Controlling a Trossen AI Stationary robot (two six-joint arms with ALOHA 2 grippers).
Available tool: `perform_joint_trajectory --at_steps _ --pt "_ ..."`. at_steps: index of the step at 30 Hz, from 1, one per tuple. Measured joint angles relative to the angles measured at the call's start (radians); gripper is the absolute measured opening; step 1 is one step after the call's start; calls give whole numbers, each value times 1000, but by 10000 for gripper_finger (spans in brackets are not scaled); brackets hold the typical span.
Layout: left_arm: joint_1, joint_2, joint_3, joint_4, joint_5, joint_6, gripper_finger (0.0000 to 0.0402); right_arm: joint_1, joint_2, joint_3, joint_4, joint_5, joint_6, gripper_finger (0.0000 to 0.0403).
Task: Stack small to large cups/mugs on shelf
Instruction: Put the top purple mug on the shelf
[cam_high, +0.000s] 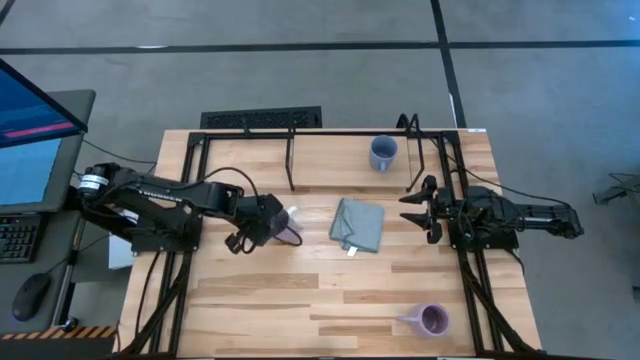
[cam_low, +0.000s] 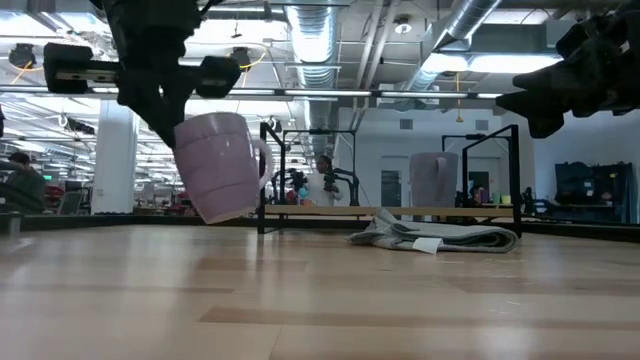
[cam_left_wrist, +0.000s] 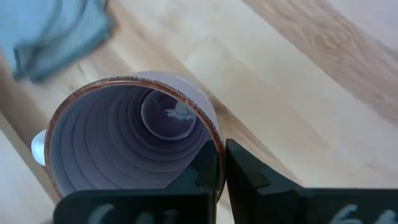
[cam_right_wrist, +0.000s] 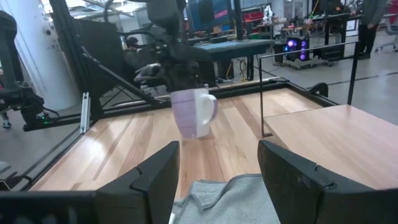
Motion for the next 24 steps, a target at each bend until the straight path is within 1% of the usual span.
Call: perform_joint_trajectory --at_steps 5,10,15,18,21,24 --pt "-11 0 0 39 -16 247 0 0 0 0 0 16 0 240" --pt "-10 0 0 131 -58 357 3 0 0 0 0 19 0 240" --pt "-12 3 0 143 -100 525 7 0 0 0 0 19 0 240" --pt "-13 43 1 155 -115 584 3 0 0 0 0 20 0 240" --pt "-16 117 1 152 -115 644 3 -2 0 0 0 20 0 240" --pt "-18 174 13 143 -135 697 4 -2 0 0 0 22 2 240"
